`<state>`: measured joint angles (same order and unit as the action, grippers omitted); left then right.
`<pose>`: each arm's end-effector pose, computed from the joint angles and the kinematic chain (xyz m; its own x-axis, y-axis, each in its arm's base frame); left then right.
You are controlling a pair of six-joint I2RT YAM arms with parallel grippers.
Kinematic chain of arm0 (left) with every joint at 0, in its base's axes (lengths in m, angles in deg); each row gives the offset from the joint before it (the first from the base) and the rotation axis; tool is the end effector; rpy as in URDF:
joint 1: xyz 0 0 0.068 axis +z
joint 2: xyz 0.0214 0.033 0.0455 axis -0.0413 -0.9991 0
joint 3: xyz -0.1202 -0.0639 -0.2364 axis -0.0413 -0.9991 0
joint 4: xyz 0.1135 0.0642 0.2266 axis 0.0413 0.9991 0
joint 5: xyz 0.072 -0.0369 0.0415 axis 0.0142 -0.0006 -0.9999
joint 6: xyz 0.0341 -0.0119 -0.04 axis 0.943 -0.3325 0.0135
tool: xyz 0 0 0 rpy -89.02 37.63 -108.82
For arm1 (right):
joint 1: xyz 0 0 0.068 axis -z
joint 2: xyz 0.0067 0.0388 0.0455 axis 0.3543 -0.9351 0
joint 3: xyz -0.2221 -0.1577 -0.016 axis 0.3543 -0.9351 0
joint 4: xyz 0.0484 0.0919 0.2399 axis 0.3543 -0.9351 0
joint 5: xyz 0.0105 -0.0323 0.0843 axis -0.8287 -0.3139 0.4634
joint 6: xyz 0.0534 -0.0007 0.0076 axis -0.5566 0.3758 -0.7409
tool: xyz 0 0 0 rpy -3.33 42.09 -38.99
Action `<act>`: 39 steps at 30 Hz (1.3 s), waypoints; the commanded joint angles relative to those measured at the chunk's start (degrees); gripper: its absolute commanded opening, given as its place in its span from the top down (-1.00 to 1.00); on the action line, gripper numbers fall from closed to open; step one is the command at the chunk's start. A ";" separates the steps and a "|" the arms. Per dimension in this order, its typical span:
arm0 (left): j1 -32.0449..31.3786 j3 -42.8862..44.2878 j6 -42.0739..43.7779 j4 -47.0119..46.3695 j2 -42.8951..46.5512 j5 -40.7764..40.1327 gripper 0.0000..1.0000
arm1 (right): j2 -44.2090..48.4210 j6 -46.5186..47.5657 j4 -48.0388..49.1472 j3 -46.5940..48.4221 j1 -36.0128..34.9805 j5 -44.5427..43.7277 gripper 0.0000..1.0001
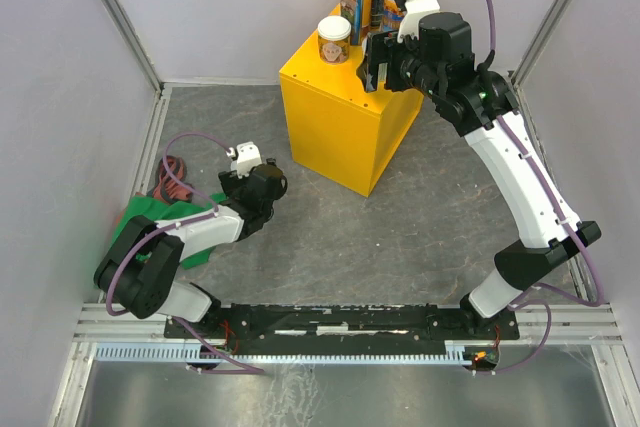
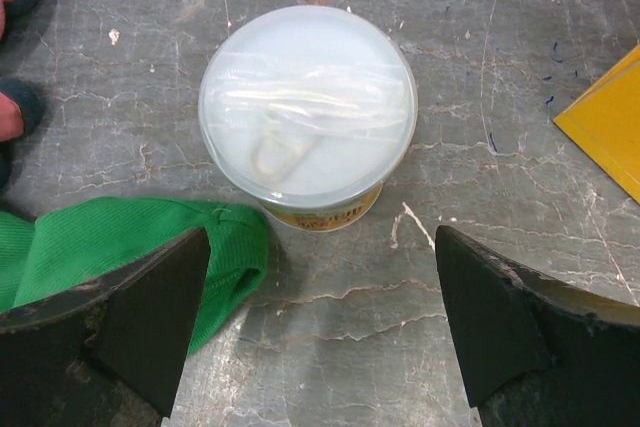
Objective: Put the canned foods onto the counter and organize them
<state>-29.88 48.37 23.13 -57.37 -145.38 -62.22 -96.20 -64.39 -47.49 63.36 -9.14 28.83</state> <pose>0.2426 -0.1233 0.1750 -0.4168 -0.1472 -0.8970 -0.3402 0.9403 0.0038 0.2894 0.1631 0.5029 -0.3659 0.0743 -0.9277 -0.3534 0.9111 0.2123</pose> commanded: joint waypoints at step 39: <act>10.12 1.19 10.40 -24.05 -5.96 6.35 -0.90 | -2.75 -0.88 3.64 2.81 -0.11 3.04 -0.78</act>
<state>-19.89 49.40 30.16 -75.68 -151.98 -56.82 -99.15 -64.83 -46.50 64.12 -9.14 30.97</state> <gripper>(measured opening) 0.976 0.891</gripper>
